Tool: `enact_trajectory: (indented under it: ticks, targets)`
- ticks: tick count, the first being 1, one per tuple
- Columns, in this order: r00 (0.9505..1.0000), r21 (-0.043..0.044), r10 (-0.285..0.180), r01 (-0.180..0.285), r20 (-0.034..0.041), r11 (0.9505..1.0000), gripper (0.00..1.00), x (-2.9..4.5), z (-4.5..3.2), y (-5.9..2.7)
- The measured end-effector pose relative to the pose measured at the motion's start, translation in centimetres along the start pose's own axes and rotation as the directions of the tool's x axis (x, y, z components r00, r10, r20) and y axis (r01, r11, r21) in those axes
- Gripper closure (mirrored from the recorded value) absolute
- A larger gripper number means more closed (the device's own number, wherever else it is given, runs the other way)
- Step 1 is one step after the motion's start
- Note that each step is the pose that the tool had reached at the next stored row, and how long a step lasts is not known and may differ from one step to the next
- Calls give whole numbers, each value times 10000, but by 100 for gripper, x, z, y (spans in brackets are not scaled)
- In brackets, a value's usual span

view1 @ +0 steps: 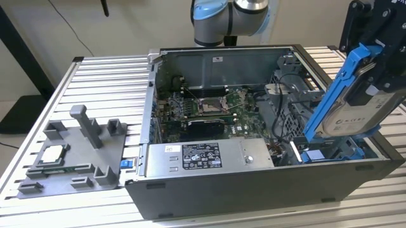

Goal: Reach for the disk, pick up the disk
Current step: 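Pick up the disk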

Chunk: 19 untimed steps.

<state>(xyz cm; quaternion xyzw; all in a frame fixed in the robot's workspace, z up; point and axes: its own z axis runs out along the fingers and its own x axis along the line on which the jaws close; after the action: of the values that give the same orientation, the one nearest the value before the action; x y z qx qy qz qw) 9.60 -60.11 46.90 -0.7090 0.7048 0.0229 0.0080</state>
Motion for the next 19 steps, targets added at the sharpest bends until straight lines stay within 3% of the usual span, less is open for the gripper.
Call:
enact_trajectory:
  ticks: [13, 19]
  targets:
    - [10000, 0, 0, 0, 0, 10000, 100, 17, 234, -5]
    - [10000, -1, -1, 1, 15, 10000, 100, 1, 299, -39]
